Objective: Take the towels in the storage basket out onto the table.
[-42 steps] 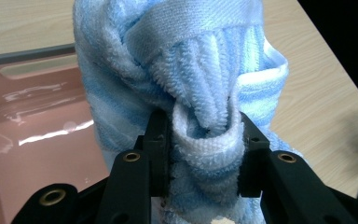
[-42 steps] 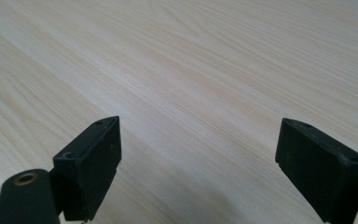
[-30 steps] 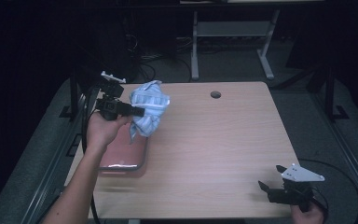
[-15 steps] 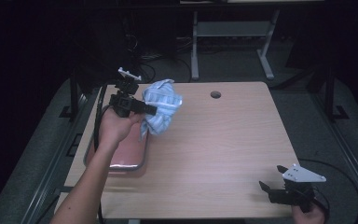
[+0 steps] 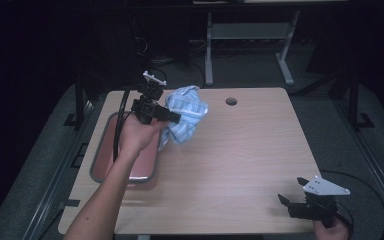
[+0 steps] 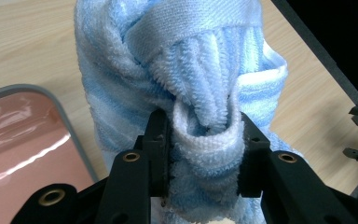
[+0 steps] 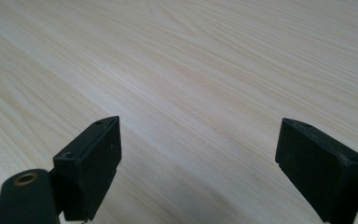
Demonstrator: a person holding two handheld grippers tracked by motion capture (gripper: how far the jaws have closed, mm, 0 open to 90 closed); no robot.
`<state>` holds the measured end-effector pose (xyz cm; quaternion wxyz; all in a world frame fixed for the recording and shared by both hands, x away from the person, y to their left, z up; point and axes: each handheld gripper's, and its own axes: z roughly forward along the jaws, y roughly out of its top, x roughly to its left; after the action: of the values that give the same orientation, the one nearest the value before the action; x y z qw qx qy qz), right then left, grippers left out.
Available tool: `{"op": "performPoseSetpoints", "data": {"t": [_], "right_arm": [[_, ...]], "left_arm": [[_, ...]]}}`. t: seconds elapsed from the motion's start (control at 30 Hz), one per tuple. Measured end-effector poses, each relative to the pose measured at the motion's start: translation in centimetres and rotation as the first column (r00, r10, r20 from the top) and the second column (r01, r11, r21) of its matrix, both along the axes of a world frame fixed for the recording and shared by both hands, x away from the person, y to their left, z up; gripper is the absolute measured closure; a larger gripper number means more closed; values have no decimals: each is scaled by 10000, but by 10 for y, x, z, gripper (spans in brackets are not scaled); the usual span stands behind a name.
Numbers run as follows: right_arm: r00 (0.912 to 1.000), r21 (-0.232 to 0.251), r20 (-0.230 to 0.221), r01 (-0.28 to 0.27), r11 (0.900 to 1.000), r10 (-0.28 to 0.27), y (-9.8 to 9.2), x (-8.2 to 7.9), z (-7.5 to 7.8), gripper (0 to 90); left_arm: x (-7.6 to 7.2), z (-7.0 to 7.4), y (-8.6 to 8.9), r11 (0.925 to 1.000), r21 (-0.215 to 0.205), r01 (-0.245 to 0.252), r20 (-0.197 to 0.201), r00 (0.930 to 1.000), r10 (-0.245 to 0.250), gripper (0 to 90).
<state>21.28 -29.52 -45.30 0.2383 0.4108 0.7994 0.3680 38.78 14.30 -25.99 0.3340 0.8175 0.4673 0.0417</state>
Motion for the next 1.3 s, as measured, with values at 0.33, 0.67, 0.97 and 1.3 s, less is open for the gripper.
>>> {"op": "performPoseSetpoints", "data": {"t": [0.33,0.67,0.97,1.3], "right_arm": [[10000,73,-22,33,10000,-33,-1,-1,0,137],[10000,92,-21,13,10000,-13,-1,-1,0,137],[10000,120,-7,23,9999,-23,-1,-2,0,137],[9999,38,-92,59,10000,-59,-2,-1,-1,137]], "left_arm": [[4,-6,-23,9993,-20,369,-80,9993,-369,632],[7,-14,-42,9977,-11,684,-223,9974,-684,632],[9,-18,-55,9963,42,854,-284,9960,-853,632],[12,-28,-71,9945,-8,1045,-440,9936,-1044,631]]}}
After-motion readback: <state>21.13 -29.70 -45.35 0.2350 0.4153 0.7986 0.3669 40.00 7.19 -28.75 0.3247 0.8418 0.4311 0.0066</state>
